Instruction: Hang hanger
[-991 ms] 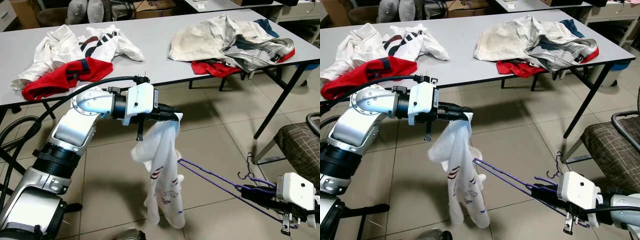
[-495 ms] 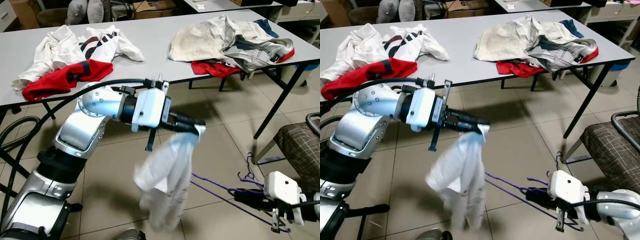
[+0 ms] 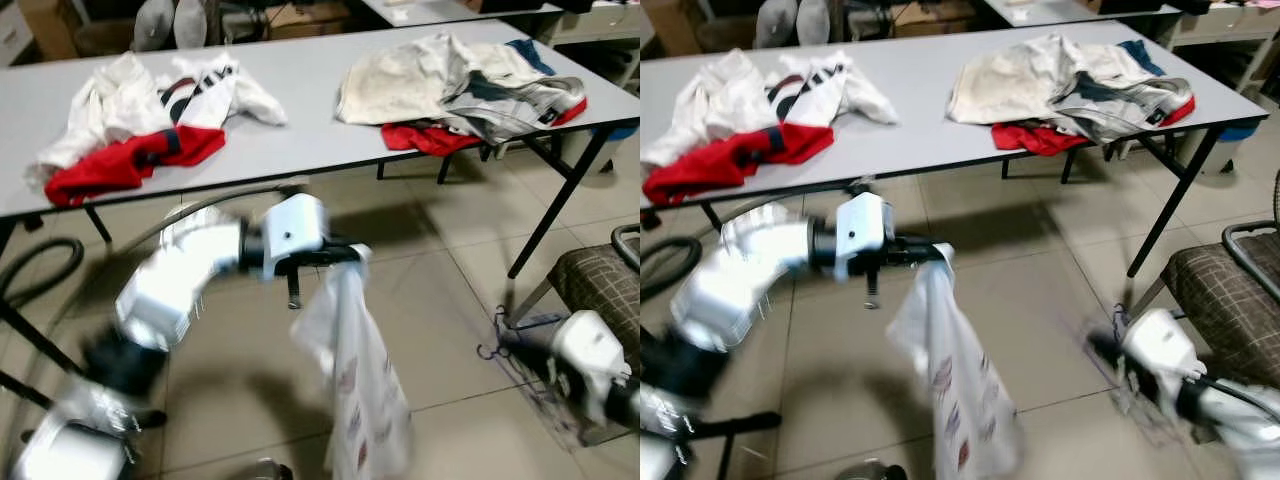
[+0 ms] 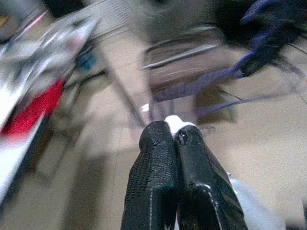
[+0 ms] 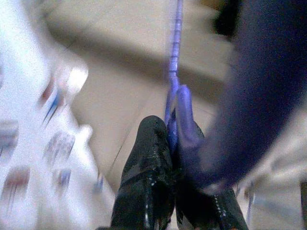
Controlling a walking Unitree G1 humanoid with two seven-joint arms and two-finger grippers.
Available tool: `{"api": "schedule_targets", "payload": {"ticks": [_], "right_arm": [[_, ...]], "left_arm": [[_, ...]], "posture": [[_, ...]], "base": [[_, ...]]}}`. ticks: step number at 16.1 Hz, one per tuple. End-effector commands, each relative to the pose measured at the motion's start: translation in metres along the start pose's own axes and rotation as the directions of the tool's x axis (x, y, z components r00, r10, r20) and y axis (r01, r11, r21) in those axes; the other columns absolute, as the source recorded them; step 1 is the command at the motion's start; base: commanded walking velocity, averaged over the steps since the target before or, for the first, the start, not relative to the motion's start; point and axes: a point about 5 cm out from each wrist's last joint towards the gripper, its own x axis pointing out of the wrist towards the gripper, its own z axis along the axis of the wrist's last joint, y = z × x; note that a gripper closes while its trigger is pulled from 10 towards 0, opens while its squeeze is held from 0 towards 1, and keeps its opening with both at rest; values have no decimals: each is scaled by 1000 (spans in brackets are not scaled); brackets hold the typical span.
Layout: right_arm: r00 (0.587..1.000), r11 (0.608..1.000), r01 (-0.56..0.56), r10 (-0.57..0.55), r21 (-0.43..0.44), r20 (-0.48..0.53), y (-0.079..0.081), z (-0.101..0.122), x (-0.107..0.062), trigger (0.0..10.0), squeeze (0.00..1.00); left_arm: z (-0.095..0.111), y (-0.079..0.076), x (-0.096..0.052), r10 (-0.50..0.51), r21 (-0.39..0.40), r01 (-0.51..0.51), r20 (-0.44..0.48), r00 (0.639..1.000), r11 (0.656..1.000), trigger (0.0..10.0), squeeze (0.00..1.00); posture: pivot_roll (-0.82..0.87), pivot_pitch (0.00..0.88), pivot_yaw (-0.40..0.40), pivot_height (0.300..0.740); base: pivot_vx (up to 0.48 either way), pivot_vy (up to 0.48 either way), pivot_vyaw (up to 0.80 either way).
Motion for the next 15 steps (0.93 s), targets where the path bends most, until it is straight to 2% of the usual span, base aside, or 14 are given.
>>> {"api": "schedule_targets", "payload": {"ticks": [1,2,4,5,6,7,11,13,15], "right_arm": [[993,982,114,-115,151,-5,16,-12,2,10000,0],[988,964,154,-153,216,-23,31,-22,7,10000,0],[976,941,216,-208,261,-57,48,-33,12,10000,0],[964,922,264,-250,283,-85,56,-39,16,10000,0],[956,906,294,-280,303,-91,65,-36,22,10000,0],[954,900,298,-288,319,-80,69,-30,25,10000,0],[951,902,307,-300,303,-71,72,-28,19,10000,0],[949,900,311,-309,304,-58,73,-19,12,10000,0],[951,902,309,-300,302,-79,80,-22,8,10000,0]], "left_arm": [[-30,-2,-12,197,-172,-206,-71,978,963,10000,0],[-47,-10,-15,276,-274,-291,-93,957,917,10000,0],[-70,-22,-18,385,-395,-418,-165,908,818,10000,0],[-84,-29,-19,459,-451,-514,-233,857,730,10000,0],[-92,-36,-19,510,-456,-589,-295,808,667,10000,0],[-91,-40,-16,527,-436,-612,-312,790,659,10000,0],[-85,-64,5,543,-507,-605,-285,790,614,10000,0],[-79,-77,7,468,-459,-541,-272,841,705,10000,0],[-83,-81,0,435,-439,-522,-289,853,731,10000,0]], "posture": [[-14,0,103,740],[-17,0,107,740],[-35,0,108,740],[-45,0,106,740],[-52,0,106,740],[-58,0,109,740],[-96,0,96,740],[-115,0,118,740],[-119,0,131,740]], "base": [[0,0,0],[0,0,0],[0,0,0],[0,0,800],[0,0,800],[0,0,800],[0,0,800],[0,0,800],[0,0,800]]}}
